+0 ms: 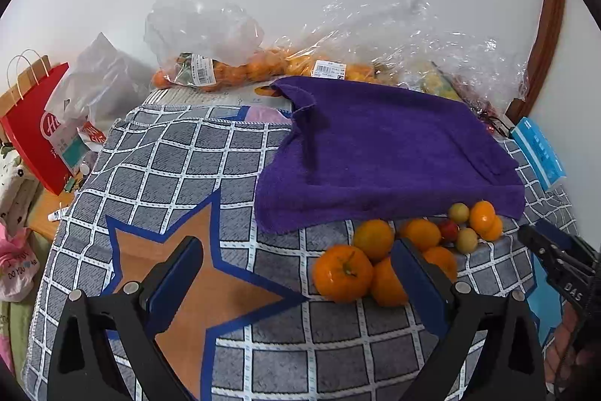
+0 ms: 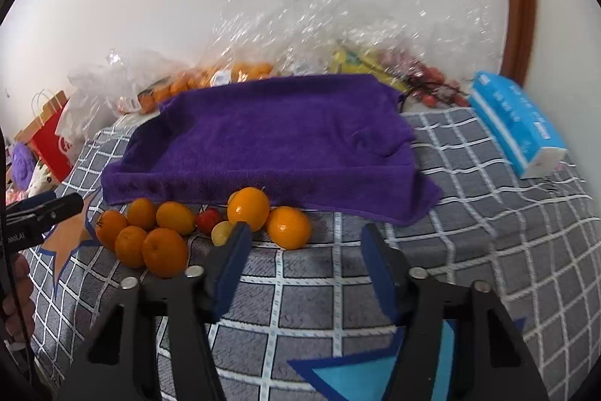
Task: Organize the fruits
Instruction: 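Close the right tool on an orange while the left tool grasps another orange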
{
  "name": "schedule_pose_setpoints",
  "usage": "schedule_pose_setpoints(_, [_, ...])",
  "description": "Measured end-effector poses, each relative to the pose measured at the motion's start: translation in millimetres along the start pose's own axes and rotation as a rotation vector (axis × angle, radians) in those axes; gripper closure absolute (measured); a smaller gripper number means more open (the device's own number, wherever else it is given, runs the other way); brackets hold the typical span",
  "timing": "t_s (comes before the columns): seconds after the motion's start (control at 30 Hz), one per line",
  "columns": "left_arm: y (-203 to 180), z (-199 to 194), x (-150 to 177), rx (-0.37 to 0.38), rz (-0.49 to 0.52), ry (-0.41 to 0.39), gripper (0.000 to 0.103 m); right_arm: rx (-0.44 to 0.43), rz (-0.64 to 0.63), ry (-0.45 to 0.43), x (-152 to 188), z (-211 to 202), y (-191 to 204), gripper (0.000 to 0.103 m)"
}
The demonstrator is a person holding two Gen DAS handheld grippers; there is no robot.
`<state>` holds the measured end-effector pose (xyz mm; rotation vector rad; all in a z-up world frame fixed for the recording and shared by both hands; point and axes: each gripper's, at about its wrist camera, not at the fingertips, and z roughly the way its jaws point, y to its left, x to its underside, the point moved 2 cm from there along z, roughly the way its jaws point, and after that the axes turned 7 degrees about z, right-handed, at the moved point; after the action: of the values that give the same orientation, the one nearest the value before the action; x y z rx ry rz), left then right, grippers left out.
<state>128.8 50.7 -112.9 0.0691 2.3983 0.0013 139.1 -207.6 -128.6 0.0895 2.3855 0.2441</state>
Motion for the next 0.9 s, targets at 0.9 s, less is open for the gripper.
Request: schedule_pose_setpoints(0.9, [6.5,31.7,11.1,0.084,0.001,0.062,0.010,0.016,-0.065,0.078,2.7,55.8,1.4,0.071])
